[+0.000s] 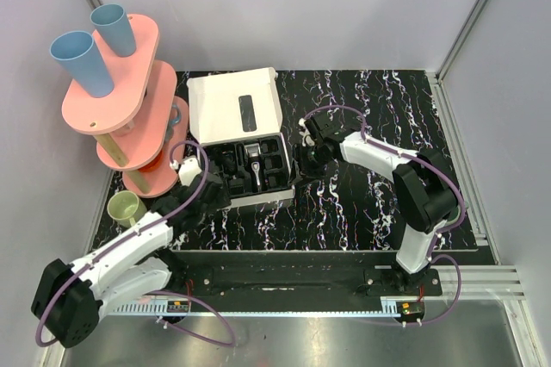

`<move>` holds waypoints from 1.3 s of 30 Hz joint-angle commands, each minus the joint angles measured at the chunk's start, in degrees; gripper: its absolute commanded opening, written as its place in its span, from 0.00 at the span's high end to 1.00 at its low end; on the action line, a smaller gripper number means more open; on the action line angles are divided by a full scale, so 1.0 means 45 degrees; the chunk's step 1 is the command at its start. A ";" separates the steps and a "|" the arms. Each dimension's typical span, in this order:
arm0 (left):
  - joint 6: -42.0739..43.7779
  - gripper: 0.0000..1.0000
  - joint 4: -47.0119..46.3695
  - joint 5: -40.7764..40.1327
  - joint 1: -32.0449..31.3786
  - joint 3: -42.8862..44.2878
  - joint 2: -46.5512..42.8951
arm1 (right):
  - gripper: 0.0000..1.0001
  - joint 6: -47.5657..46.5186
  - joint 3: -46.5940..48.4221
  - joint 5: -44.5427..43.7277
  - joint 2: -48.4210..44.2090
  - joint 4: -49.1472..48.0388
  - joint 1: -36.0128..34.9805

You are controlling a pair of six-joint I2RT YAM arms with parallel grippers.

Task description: Sort the hair-cutting tools

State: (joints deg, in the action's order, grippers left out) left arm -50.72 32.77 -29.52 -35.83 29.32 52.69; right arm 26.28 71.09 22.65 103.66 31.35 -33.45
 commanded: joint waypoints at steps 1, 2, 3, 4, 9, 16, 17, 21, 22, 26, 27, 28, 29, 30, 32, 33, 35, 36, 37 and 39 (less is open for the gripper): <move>0.1326 0.14 -0.2824 0.2022 0.0014 -0.0577 -0.0866 | 0.53 0.0214 -0.0016 0.0766 -0.0046 -0.0403 -0.0046; 0.1465 0.14 -0.3139 0.2318 0.0014 -0.0675 -0.0946 | 0.53 0.0214 -0.0171 0.0844 -0.0085 -0.0540 -0.0047; 0.1563 0.15 -0.3375 0.2592 0.0014 -0.0811 -0.0985 | 0.53 0.0233 -0.0231 0.1019 -0.0086 -0.0677 -0.0047; 0.1699 0.16 -0.3802 0.3078 -0.0005 -0.0871 -0.1043 | 0.53 0.0234 -0.0289 0.1156 -0.0086 -0.0949 -0.0027; 0.2188 0.19 -0.4860 0.4254 -0.0064 -0.1008 -0.0966 | 0.54 0.0369 -0.0699 0.1956 0.0012 -0.1732 -0.0027; 0.2617 0.20 -0.5424 0.5012 -0.0162 -0.0852 -0.0498 | 0.55 0.0507 -0.1481 0.1763 -0.1138 -0.1889 -0.0046; 0.2657 0.20 -0.5582 0.5191 -0.0200 -0.0871 -0.0420 | 0.55 0.0468 -0.1617 0.1743 -0.1237 -0.1889 -0.0047; 0.2988 0.20 -0.6246 0.5602 -0.0551 -0.0560 0.0204 | 0.54 0.0487 -0.1891 0.1236 -0.1686 -0.1695 -0.0046; 0.3067 0.20 -0.6383 0.5796 -0.0649 -0.0539 0.0303 | 0.54 0.0468 -0.1911 0.1196 -0.1861 -0.1559 -0.0047; 0.3516 0.20 -0.7165 0.6305 -0.1138 -0.0248 0.0888 | 0.54 0.0604 -0.2281 0.0944 -0.2428 -0.1382 -0.0046; 0.3614 0.20 -0.7147 0.6286 -0.1274 -0.0130 0.1199 | 0.54 0.0643 -0.2340 0.0826 -0.2545 -0.1304 -0.0047; 0.3673 0.20 -0.7108 0.6247 -0.1275 -0.0032 0.1357 | 0.54 0.0682 -0.2379 0.0690 -0.2740 -0.1091 -0.0047; 0.3673 0.20 -0.6972 0.6112 -0.1275 0.0239 0.1494 | 0.53 0.0741 -0.2380 0.0108 -0.2858 -0.0895 -0.0008; 0.3693 0.19 -0.6565 0.5898 -0.1275 0.0377 0.1630 | 0.52 0.0799 -0.2341 -0.0439 -0.2956 -0.0681 -0.0027; 0.3790 0.16 -0.6114 0.5059 -0.1275 0.0902 0.1651 | 0.48 0.1033 -0.2030 -0.2133 -0.3268 0.0178 0.0012; 0.3887 0.13 -0.5589 0.4746 -0.1275 0.1099 0.1497 | 0.46 0.1092 -0.1874 -0.2511 -0.3366 0.0413 0.0167; 0.4082 0.08 -0.5234 0.4022 -0.1178 0.1703 0.1281 | 0.44 0.1229 -0.1387 -0.3214 -0.3698 0.0961 0.0401; 0.4238 0.05 -0.4981 0.3846 -0.1003 0.1900 0.1048 | 0.41 0.1230 -0.1210 -0.3373 -0.3834 0.1098 0.0712; 0.4317 0.02 -0.4863 0.3613 -0.0866 0.2115 0.0949 | 0.39 0.1249 -0.1034 -0.3510 -0.4087 0.1254 0.0908; 0.4531 0.01 -0.4764 0.3649 -0.0264 0.2662 0.0715 | 0.34 0.1385 -0.0584 -0.3764 -0.4323 0.1352 0.1357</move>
State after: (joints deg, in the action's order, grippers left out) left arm -32.36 14.76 -13.08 -40.16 34.11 59.59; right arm 30.37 62.43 10.96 89.43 37.04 -30.76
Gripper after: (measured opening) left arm 0.980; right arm 0.615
